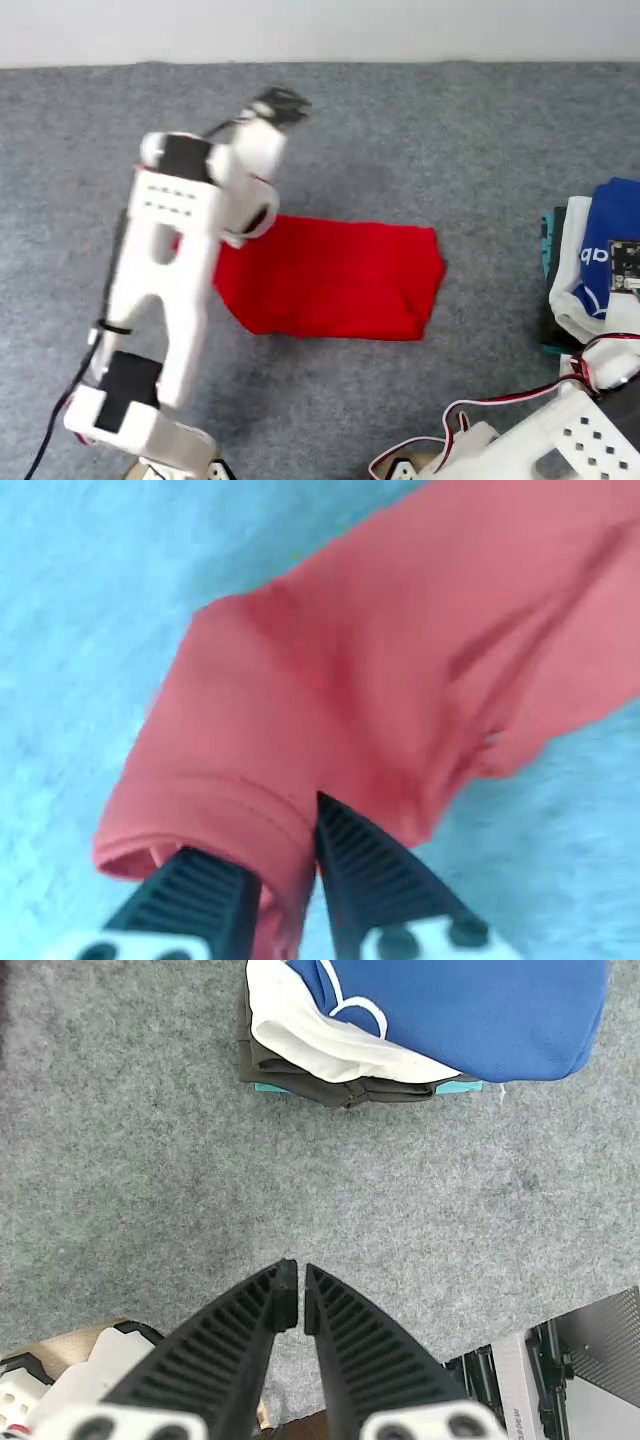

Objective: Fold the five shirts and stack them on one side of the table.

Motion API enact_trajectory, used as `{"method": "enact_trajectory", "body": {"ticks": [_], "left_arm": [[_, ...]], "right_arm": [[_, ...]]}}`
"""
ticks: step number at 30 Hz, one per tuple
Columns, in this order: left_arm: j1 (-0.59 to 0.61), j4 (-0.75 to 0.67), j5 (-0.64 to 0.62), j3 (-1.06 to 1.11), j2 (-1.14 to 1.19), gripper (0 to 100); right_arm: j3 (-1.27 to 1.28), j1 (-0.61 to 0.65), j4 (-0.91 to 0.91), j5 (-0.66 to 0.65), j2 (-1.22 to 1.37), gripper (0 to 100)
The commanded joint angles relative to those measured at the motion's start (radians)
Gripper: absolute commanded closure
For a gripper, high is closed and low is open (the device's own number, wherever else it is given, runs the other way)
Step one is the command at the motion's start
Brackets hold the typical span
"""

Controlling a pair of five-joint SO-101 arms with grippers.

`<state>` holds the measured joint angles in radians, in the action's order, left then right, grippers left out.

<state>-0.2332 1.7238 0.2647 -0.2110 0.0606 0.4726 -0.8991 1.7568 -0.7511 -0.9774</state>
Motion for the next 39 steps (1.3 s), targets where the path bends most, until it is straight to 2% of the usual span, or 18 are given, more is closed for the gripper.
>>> {"method": "enact_trajectory", "body": {"ticks": [1, 6, 9, 18, 31, 33, 37, 39], "left_arm": [[-0.166, 0.028, -0.071, -0.027, -0.054, 99], [-0.358, -0.025, -0.16, -0.027, -0.052, 99], [-0.419, -0.087, -0.186, -0.027, -0.043, 99], [-0.451, -0.206, -0.235, -0.042, 0.132, 99], [-0.453, -0.204, -0.232, -0.358, 0.327, 98], [-0.453, -0.195, -0.232, -0.377, 0.342, 94], [-0.465, -0.117, -0.236, -0.426, 0.351, 78], [-0.466, -0.081, -0.236, -0.46, 0.35, 76]], "right_arm": [[-0.006, -0.005, 0.036, -0.006, -0.008, 97.3], [-0.006, -0.005, 0.036, -0.008, -0.008, 97.3], [-0.006, -0.005, 0.036, -0.008, -0.008, 97.3], [-0.006, -0.004, 0.036, -0.009, -0.008, 97.3], [-0.006, -0.005, 0.036, -0.043, -0.008, 97.3], [-0.006, -0.005, 0.036, -0.043, -0.008, 97.3], [-0.006, -0.007, 0.036, -0.043, -0.008, 97.3], [-0.006, -0.008, 0.038, -0.041, -0.008, 97.3]]}}
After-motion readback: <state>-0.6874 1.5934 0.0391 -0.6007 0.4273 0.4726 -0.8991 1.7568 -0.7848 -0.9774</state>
